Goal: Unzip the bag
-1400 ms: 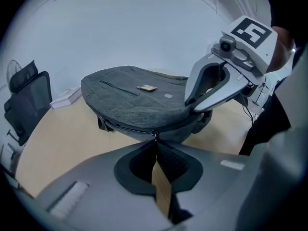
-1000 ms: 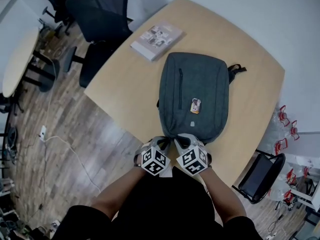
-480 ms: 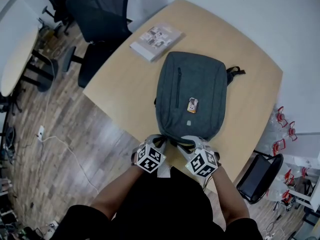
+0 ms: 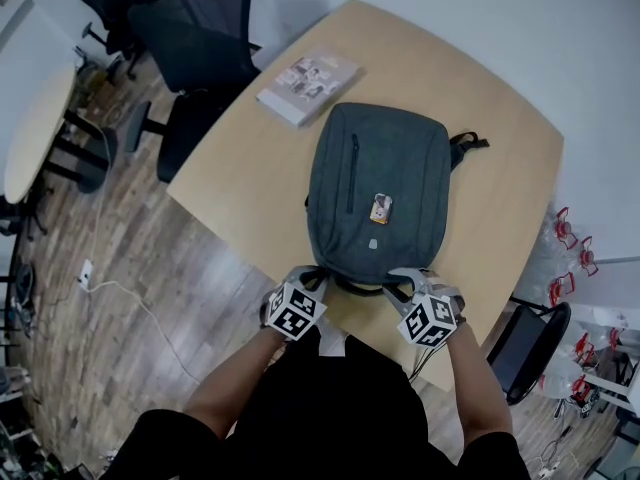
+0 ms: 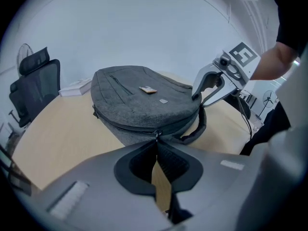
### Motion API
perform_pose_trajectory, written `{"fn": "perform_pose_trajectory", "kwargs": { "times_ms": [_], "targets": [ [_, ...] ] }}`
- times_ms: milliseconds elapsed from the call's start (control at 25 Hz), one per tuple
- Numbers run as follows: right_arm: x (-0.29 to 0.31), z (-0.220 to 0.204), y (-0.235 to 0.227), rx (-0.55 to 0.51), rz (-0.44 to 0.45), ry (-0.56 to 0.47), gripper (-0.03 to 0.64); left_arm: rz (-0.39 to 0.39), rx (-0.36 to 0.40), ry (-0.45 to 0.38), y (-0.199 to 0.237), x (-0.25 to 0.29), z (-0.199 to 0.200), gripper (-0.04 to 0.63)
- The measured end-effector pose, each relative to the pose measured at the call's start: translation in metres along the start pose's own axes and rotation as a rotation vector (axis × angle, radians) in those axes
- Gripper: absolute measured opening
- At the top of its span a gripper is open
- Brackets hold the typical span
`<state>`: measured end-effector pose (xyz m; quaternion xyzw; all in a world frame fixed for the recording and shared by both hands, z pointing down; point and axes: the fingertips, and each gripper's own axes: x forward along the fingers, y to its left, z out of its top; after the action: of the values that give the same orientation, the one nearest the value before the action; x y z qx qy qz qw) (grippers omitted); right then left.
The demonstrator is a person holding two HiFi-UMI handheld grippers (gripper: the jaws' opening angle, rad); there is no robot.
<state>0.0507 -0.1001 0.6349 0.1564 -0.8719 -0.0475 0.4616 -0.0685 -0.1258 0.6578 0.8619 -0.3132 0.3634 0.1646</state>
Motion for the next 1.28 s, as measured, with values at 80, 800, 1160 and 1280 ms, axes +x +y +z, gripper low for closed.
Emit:
{"fn": "perform_pose_trajectory", "kwargs": {
  "times_ms": [80,800,1160,1280],
  "targets": [
    [0.008,0.008,0.002,-0.003,-0.012,0.01,0.079,0.018,-0.005,0.005,0.009,-0.002,-0.002,0.026],
    [0.039,0.053,-0.006,0.225,-0.102,-0.023,0.041,0.099,0.002,0.058,0.027,-0.022,-0.009,0.026],
    [0.048,0.065,-0.004,0.242,-0.119,-0.026,0.042,0.029,-0.092,0.101,0.018,-0.025,-0.009,0.026],
    [0.055,0.075,-0.003,0.267,-0.103,-0.043,0.041,0.002,-0.094,0.106,0.005,-0.02,-0.005,0.026]
  ]
}}
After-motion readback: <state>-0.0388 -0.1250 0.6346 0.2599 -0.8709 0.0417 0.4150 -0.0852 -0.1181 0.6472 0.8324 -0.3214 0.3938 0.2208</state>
